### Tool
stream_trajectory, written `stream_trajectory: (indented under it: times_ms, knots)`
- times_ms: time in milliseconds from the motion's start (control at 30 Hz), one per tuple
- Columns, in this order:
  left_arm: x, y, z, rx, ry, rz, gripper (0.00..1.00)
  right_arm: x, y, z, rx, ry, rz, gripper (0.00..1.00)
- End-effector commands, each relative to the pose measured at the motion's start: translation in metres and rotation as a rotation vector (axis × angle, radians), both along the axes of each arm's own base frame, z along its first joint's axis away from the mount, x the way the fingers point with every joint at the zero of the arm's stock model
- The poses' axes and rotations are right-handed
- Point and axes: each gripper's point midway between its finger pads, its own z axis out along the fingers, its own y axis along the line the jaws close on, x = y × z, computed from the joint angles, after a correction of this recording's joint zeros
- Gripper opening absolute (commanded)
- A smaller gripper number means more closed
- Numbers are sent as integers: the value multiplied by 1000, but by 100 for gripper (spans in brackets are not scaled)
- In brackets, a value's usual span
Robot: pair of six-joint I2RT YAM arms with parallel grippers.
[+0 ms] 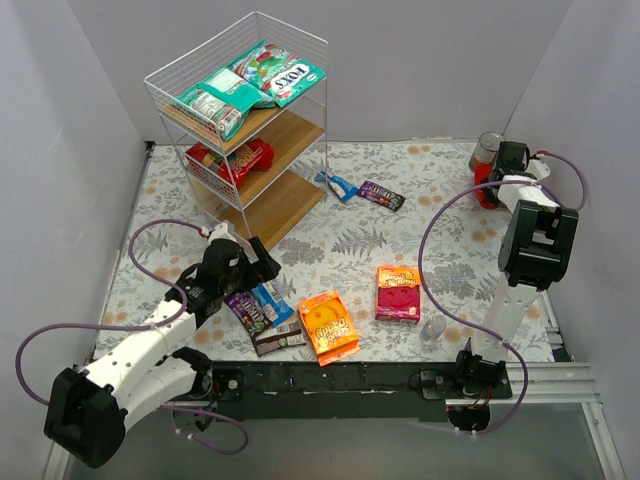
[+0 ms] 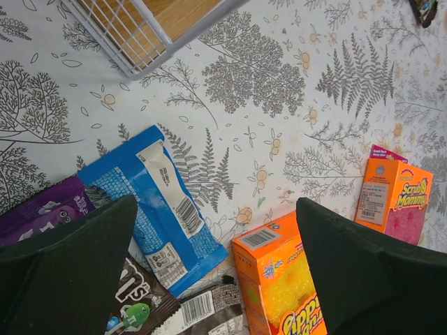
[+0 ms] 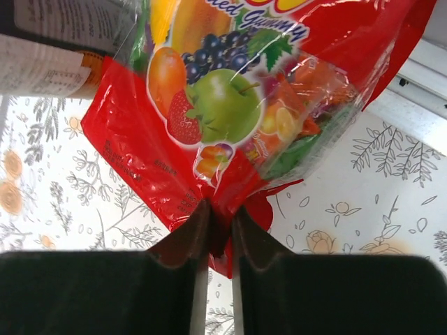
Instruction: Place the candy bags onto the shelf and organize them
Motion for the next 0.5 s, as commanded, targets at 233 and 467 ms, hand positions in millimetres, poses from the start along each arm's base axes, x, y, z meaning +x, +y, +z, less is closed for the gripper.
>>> stream_trajectory:
  times_ms: [233, 467]
  knots:
    - [9, -2, 5, 40, -33, -32, 98, -2, 52, 17, 93, -55, 220, 1]
    - [8, -9, 8, 27, -62, -82, 98, -29, 167, 28, 199, -89, 643, 1]
